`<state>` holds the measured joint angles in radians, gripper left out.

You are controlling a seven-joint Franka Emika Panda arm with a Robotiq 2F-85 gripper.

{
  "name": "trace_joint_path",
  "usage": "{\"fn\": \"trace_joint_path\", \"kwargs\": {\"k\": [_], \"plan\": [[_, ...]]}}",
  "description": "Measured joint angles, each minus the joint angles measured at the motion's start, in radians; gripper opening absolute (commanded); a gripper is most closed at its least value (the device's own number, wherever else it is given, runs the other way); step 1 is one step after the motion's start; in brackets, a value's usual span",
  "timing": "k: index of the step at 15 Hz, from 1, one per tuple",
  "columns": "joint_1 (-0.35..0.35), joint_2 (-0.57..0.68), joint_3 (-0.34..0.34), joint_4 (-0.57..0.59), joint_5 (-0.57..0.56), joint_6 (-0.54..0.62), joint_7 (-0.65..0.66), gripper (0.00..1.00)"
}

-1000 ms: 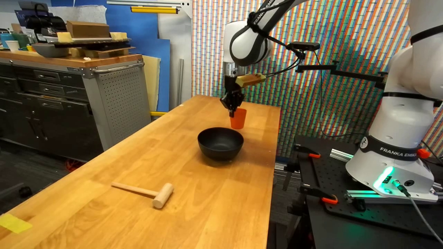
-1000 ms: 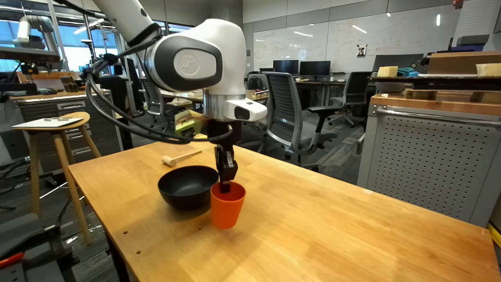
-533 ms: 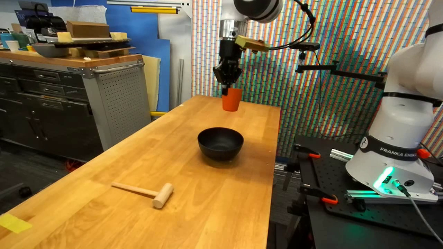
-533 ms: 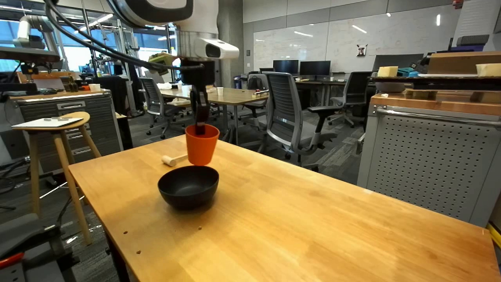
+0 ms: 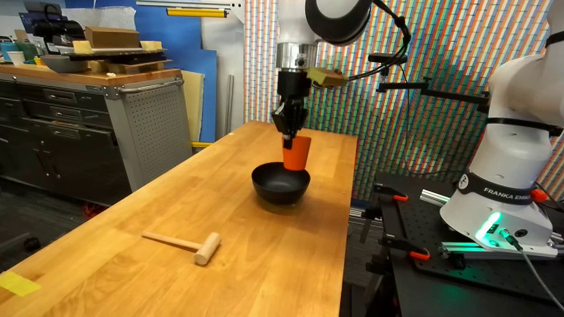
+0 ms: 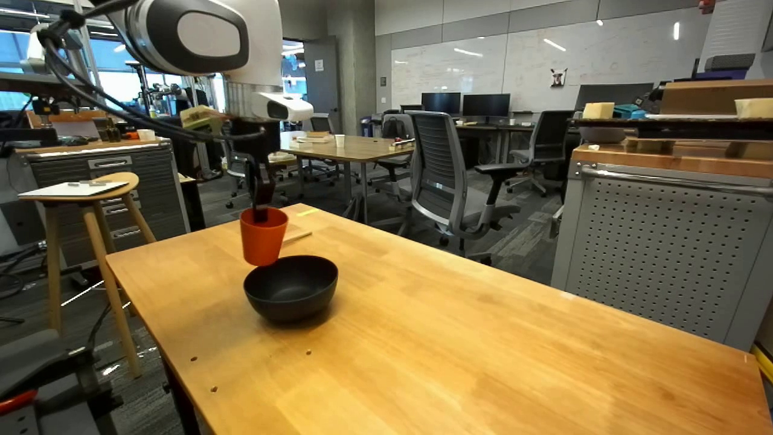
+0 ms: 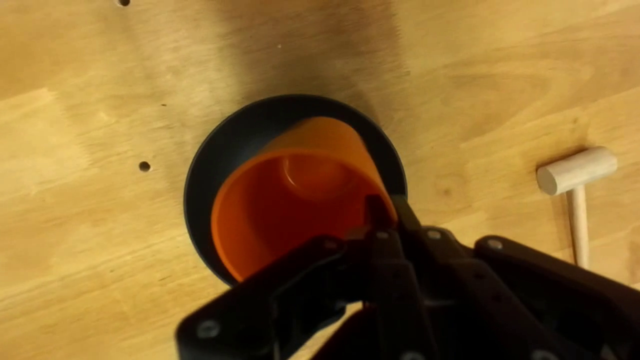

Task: Put the orange thing in the black bowl

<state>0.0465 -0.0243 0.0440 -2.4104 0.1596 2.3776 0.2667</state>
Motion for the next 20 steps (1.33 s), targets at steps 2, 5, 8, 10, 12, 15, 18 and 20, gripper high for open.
{"fn": "trace_joint_path", "kwargs": {"k": [2,5,8,10,12,15,18,20], "plan": [[0.001,0.037,0.001,-0.031,0.0,0.089,-0.015,0.01],[0.001,0.111,0.001,-0.056,0.0,0.252,-0.045,0.01],[0.001,0.19,0.0,-0.056,-0.002,0.382,-0.069,0.03],[0.0,0.23,-0.005,-0.054,-0.015,0.432,-0.071,0.31],[0.0,0.258,-0.017,-0.051,-0.035,0.458,-0.071,0.46],[0.0,0.261,-0.031,-0.049,-0.069,0.453,-0.071,0.69],[0.007,0.196,-0.023,-0.045,-0.076,0.365,-0.071,0.91],[0.017,0.104,-0.001,-0.038,-0.07,0.255,-0.07,1.0]]}}
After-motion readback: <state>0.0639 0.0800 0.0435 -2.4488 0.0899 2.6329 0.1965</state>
